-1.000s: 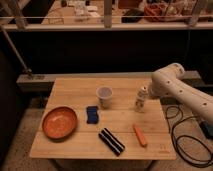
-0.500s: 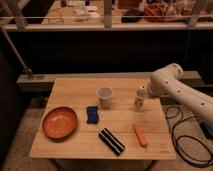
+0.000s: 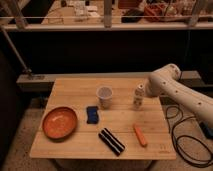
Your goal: Knock the bottle over
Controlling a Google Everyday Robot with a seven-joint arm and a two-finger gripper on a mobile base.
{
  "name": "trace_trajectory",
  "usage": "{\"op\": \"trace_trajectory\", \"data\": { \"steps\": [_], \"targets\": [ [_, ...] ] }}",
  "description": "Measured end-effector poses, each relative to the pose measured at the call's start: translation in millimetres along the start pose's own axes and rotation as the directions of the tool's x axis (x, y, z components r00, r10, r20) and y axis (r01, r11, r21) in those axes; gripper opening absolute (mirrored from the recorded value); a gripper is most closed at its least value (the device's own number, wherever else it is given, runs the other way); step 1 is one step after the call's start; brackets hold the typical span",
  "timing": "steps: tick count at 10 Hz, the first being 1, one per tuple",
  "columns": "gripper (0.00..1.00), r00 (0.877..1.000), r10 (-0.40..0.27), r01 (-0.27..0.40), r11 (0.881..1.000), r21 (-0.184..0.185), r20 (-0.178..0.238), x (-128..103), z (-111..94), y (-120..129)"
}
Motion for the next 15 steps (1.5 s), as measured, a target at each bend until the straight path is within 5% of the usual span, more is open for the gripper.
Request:
{"op": "trace_trajectory", "data": {
  "steps": [15],
  "targets": [
    [0.02,0.999,-0.039,0.037,0.997,0.064,0.018,-30,6,-11]
  ]
}}
